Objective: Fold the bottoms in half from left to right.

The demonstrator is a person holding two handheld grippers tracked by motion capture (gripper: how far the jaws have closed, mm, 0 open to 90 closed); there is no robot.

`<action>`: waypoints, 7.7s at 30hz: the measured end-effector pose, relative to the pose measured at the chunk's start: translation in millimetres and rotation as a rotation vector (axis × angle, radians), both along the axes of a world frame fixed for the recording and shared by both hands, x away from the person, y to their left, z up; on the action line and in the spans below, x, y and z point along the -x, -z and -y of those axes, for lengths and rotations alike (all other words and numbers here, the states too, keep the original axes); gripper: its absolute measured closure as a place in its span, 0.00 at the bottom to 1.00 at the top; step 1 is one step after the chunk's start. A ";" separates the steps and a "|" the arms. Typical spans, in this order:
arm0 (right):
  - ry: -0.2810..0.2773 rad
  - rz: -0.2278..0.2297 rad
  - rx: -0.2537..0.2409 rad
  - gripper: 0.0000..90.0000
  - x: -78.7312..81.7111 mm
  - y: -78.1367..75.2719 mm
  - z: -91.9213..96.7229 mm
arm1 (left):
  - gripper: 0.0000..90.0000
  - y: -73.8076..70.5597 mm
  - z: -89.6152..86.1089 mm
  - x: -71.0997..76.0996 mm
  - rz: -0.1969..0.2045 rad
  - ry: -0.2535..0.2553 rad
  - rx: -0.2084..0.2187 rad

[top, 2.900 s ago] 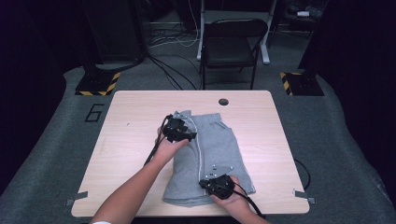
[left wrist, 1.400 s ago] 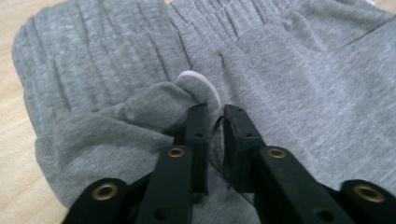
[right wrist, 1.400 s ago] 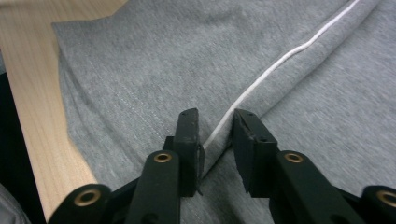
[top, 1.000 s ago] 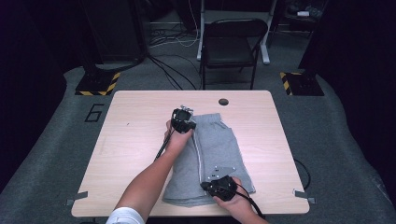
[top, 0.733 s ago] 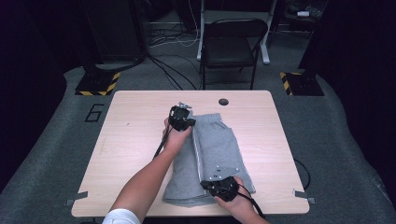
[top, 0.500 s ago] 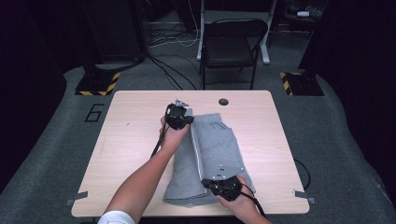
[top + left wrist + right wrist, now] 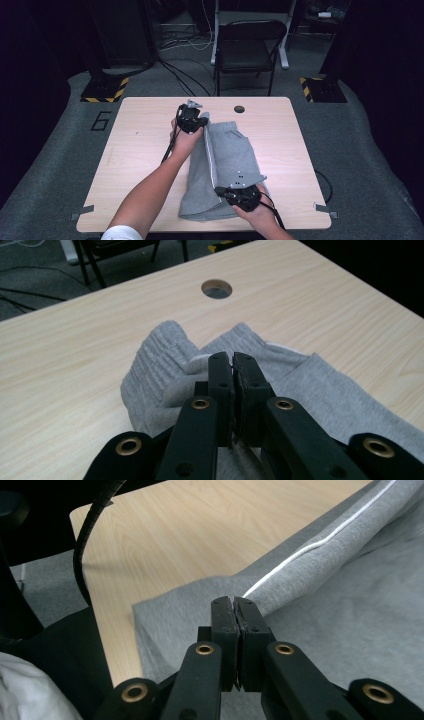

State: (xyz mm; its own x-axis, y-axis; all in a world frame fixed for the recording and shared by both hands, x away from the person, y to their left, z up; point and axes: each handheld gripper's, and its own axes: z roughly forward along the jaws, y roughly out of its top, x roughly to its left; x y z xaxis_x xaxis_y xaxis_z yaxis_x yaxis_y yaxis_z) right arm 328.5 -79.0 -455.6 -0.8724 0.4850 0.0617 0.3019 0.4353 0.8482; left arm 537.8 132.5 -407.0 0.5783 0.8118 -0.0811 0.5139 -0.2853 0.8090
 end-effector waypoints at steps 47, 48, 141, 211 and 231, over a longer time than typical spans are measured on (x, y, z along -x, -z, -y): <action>0.280 -0.024 0.136 0.98 13.7 -3.4 97.8 | 0.97 23.7 128.3 -31.6 -0.043 0.099 -0.068; 0.285 -0.030 0.133 0.98 12.9 0.7 100.6 | 0.97 25.7 130.5 -32.4 -0.044 0.100 -0.072; 0.424 -0.161 0.254 0.85 2.8 50.3 117.7 | 0.64 63.3 32.8 -31.1 -0.089 -0.008 -0.098; 0.397 -0.198 0.197 0.89 -2.8 57.9 115.4 | 0.84 102.8 22.8 -35.6 -0.176 -0.072 -0.110; 0.335 -0.167 0.218 0.93 -1.1 51.0 102.9 | 0.91 88.1 13.6 -35.3 -0.151 -0.053 -0.131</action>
State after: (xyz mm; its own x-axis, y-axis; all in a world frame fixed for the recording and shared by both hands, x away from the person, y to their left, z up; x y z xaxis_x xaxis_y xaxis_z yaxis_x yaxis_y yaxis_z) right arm 329.6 -181.9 -506.7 -0.6513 0.7570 0.0528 0.5821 0.4537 0.6747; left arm 573.2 118.9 -495.1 0.5237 0.8501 -0.0548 0.6434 -0.3525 0.6795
